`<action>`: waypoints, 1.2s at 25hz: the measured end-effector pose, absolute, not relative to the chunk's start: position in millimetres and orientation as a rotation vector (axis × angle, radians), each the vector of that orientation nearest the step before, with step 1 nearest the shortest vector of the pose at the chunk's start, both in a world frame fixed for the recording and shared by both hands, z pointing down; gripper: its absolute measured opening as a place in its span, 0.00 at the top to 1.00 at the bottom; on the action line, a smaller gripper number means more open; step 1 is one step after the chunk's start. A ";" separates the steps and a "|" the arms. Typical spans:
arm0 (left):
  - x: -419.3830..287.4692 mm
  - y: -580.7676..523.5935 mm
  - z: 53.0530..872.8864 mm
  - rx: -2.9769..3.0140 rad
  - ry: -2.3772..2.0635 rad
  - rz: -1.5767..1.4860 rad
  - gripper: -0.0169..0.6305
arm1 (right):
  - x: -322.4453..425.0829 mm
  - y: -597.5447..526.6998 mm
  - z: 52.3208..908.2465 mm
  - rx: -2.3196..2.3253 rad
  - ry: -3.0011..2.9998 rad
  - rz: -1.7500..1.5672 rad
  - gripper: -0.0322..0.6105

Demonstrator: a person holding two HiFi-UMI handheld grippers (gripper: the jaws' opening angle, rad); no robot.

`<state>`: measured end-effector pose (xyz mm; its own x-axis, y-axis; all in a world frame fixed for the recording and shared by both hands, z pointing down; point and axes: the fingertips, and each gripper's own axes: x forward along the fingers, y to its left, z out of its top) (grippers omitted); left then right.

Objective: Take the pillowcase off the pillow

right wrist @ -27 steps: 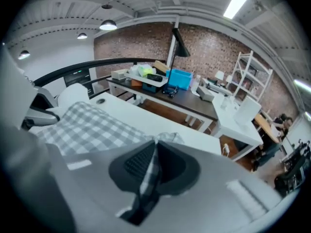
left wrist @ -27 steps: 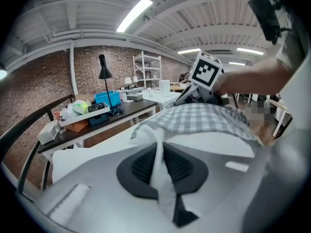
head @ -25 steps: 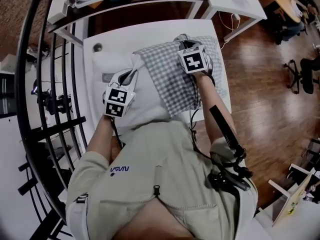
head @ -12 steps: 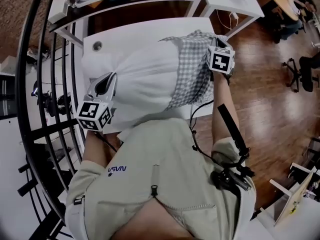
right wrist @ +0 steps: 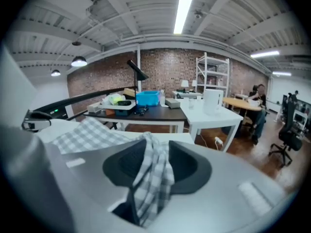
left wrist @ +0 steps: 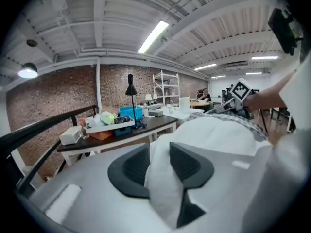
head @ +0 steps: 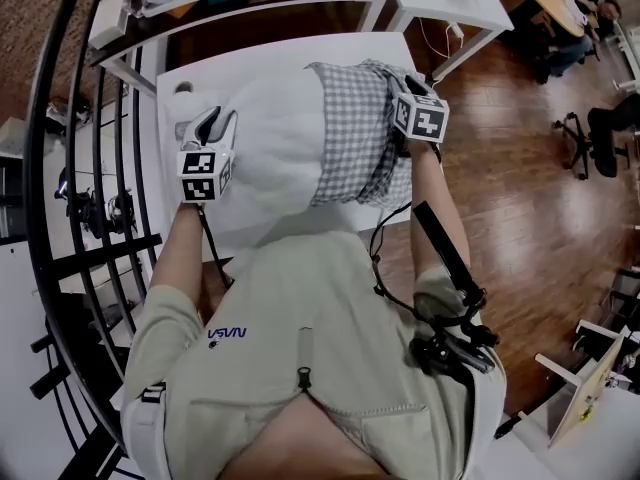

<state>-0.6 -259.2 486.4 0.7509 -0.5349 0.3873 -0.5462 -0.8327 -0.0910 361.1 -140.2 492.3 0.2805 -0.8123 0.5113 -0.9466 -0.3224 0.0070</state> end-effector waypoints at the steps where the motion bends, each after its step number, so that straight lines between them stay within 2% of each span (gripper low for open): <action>1: -1.0 -259.3 473.7 2.949 -0.934 0.600 0.76 | 354.9 -138.0 482.6 2.257 -1.647 0.588 0.74; 4: -0.2 -230.9 430.2 3.052 -0.905 0.490 0.74 | 327.1 -118.0 454.6 2.279 -1.734 0.486 0.74; 8: 9.7 -149.9 405.6 3.114 -0.552 0.458 0.73 | 273.3 -63.9 439.3 2.310 -1.798 0.452 0.74; 12: 12.0 -80.6 450.6 3.056 -0.229 0.702 0.54 | 218.1 -0.6 458.2 2.373 -1.771 0.595 0.74; 18: 2.0 -42.8 534.1 2.941 -0.074 1.034 0.51 | 154.7 53.2 532.8 2.246 -1.640 0.856 0.74; 19: 0.2 -44.3 545.9 2.952 -0.088 1.076 0.53 | 148.0 53.7 548.3 2.214 -1.631 0.899 0.74; 23: 0.0 -55.9 558.4 3.033 -0.169 1.115 0.80 | 140.7 32.8 590.3 2.130 -1.609 0.940 0.70; 24: 1.4 -56.6 555.9 3.046 -0.178 1.115 0.87 | 145.3 27.5 592.7 2.124 -1.588 0.917 0.71; 25: 3.4 -56.9 551.5 3.057 -0.188 1.103 0.92 | 150.9 24.2 591.2 2.123 -1.563 0.890 0.78; 26: 5.5 -58.0 544.5 3.066 -0.202 1.077 0.94 | 156.3 22.9 585.7 2.127 -1.541 0.859 0.86; 27: 7.6 -60.9 534.5 3.074 -0.222 1.038 0.94 | 161.0 23.1 577.0 2.136 -1.526 0.824 0.89; 30: 11.4 -80.6 493.2 3.107 -0.304 0.894 0.95 | 174.2 27.8 540.2 2.184 -1.501 0.699 0.91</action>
